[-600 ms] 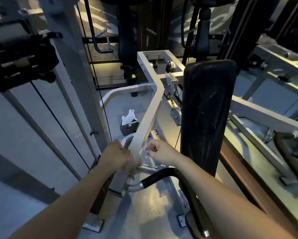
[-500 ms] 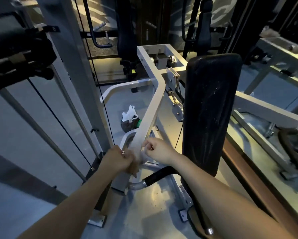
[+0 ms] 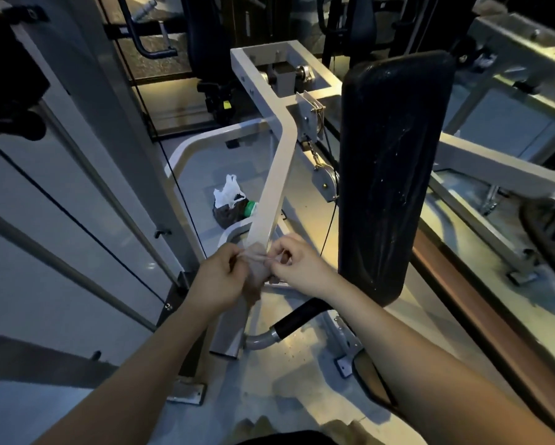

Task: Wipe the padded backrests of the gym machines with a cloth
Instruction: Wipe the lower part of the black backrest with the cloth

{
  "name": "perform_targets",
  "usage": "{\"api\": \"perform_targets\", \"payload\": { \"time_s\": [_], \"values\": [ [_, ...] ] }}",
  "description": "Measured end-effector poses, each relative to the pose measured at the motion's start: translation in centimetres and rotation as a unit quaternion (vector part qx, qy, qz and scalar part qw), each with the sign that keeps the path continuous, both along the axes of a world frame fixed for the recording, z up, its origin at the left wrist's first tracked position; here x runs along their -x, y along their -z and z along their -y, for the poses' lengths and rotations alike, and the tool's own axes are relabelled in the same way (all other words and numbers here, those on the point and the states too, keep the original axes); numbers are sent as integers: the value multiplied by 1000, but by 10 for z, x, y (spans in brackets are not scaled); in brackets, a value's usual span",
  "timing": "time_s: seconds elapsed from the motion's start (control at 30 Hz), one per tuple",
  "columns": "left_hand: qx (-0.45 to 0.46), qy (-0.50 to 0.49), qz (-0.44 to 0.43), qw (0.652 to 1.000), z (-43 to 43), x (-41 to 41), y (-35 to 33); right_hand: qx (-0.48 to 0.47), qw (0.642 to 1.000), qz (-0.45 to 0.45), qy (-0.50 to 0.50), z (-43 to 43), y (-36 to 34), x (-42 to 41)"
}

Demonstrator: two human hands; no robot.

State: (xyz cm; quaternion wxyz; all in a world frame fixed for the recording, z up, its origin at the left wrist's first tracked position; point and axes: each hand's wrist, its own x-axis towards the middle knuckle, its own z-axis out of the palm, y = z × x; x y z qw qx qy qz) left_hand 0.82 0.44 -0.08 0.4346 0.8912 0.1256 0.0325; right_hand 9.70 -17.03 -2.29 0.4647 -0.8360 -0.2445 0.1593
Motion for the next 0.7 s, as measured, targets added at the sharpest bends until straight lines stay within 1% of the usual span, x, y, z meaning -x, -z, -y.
{"api": "perform_targets", "payload": {
  "time_s": [0.1, 0.2, 0.27, 0.3, 0.37, 0.43, 0.5, 0.57, 0.7],
  "values": [
    [70, 25, 2, 997, 28, -15, -12, -55, 998, -30, 23, 34, -11, 3],
    [130, 54, -9, 990, 63, -26, -17, -91, 991, -92, 38, 74, -18, 10],
    [123, 76, -9, 989, 90, -30, -17, -119, 984, -113, 70, 103, -19, 14],
    [122, 82, -7, 989, 105, -31, -17, -126, 982, -108, 85, 120, -18, 14],
    [143, 93, -9, 985, 137, -33, -18, -125, 982, -95, 105, 155, -14, 12],
    [154, 96, -18, 983, 172, -37, -15, -139, 978, -104, 115, 191, -9, 7],
    [153, 90, -35, 984, 207, -45, -4, -153, 972, -120, 131, 226, 1, -1],
    [129, 79, -64, 986, 247, -51, 9, -150, 971, -123, 137, 263, 13, -8],
    [121, 45, -107, 986, 333, -57, 27, -143, 971, -135, 135, 341, 39, -21]
  ]
}}
